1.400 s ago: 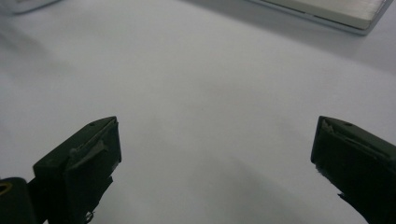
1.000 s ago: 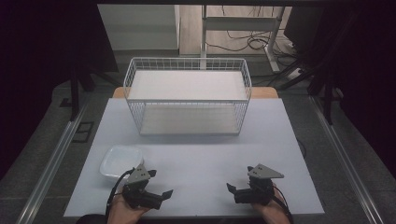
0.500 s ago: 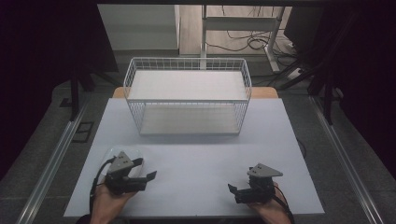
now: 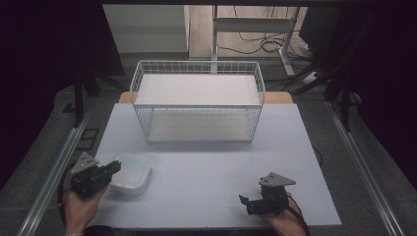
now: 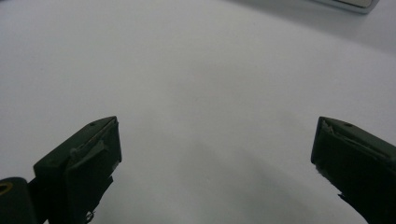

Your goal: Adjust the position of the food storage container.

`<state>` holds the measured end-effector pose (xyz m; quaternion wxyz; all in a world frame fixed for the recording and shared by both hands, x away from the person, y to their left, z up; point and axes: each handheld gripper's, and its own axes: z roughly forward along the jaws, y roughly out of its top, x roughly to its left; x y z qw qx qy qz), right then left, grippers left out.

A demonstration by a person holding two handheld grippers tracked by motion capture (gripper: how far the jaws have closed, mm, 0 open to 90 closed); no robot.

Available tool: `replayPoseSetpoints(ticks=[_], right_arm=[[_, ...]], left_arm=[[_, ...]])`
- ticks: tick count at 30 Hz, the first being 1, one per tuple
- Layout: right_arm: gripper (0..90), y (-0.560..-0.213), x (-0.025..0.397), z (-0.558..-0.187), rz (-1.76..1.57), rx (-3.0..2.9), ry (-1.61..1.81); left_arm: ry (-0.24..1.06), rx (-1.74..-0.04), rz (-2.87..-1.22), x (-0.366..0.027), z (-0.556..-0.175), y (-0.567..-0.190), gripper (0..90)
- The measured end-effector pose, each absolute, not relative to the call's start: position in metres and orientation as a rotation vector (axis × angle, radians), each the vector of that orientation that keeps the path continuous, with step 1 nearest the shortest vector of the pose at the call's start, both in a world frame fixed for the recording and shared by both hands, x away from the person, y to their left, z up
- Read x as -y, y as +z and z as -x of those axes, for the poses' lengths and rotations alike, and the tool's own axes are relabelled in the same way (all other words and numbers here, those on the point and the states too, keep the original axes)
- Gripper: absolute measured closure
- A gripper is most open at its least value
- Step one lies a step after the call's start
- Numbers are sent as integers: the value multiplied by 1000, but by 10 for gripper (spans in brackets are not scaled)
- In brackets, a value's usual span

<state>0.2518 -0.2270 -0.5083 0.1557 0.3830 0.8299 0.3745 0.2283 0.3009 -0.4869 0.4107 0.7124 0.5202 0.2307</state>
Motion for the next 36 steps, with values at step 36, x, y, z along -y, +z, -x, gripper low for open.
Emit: replayPoseSetpoints(ticks=[36], right_arm=[[263, -501, 226, -254, -1050, -2417, 1037]], left_arm=[[334, -1393, -1911, -275, -237, -524, 900]])
